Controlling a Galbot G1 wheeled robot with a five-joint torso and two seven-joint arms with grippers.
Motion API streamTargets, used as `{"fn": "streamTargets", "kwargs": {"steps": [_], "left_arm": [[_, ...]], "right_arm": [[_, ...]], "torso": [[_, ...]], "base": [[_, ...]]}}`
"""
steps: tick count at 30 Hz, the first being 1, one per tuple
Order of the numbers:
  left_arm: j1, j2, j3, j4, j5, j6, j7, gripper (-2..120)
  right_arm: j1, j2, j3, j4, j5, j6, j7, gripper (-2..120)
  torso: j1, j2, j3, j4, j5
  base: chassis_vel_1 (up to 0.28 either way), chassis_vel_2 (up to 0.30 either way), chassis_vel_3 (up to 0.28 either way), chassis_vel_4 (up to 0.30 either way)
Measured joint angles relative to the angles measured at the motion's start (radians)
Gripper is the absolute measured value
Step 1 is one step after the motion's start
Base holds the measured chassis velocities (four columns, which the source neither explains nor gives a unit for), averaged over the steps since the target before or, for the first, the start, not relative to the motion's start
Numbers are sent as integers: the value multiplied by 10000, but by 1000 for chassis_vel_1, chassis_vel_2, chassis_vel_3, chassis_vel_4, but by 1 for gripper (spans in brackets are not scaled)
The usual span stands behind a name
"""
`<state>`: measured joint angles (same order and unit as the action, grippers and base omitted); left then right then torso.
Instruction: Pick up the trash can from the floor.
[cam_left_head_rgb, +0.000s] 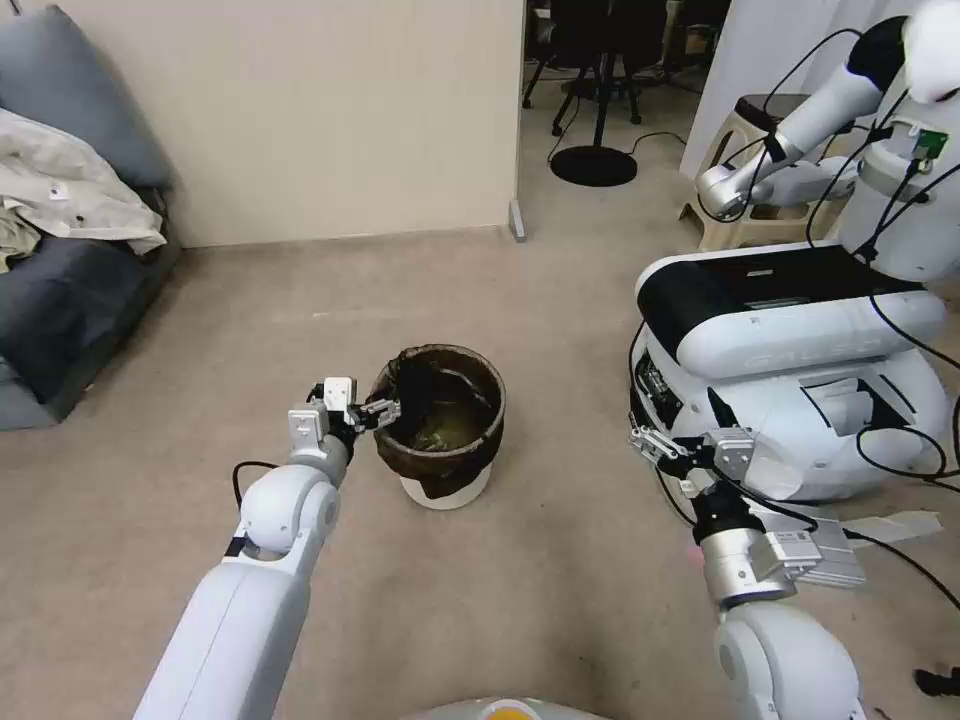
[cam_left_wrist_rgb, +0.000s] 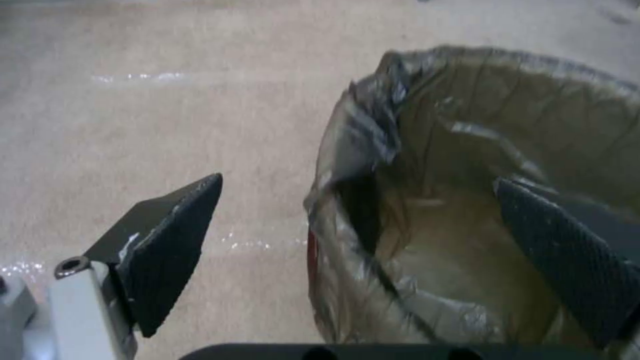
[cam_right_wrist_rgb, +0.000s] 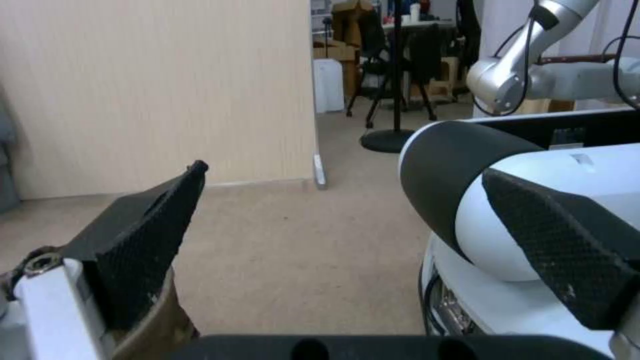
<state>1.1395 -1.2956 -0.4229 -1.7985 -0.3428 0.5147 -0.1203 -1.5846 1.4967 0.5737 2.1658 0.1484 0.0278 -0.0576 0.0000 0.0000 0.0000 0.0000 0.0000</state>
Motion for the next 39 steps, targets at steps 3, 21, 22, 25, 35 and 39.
{"fn": "streamTargets", "kwargs": {"steps": [3, 21, 22, 25, 35, 39], "left_arm": [[-6, -13, 31, 121, 50, 8, 0, 100], [-730, -98, 594, 682, -394, 789, -299, 98], [-801, -103, 634, 714, -438, 889, -354, 98], [-976, -113, 715, 825, -529, 1068, -462, 98], [-1677, -217, 1022, 1508, -809, 1536, -792, 98], [-1818, -266, 1114, 1737, -811, 1575, -840, 98]], "right_arm": [[-1, -4, -4, 1, 1, 0, 3, 100], [-1, -70, 26, 50, 52, -73, 28, 100], [6, -71, 28, 50, 57, -76, 29, 100], [24, -77, 30, 45, 63, -78, 30, 100], [121, -105, 63, -90, 114, -90, 51, 100], [144, -123, 89, -128, 139, -91, 63, 100]], "torso": [[0, 0, 0, 0, 0], [0, 0, 0, 0, 0], [0, 0, 0, 0, 0], [0, 0, 0, 0, 0], [0, 0, 0, -1, 0], [0, 0, 0, 0, 0]], "base": [[0, 0, 0, 0], [0, 0, 0, 0], [0, 0, 0, 0], [0, 0, 0, 0], [0, 0, 0, 0], [0, 0, 0, 0]]}}
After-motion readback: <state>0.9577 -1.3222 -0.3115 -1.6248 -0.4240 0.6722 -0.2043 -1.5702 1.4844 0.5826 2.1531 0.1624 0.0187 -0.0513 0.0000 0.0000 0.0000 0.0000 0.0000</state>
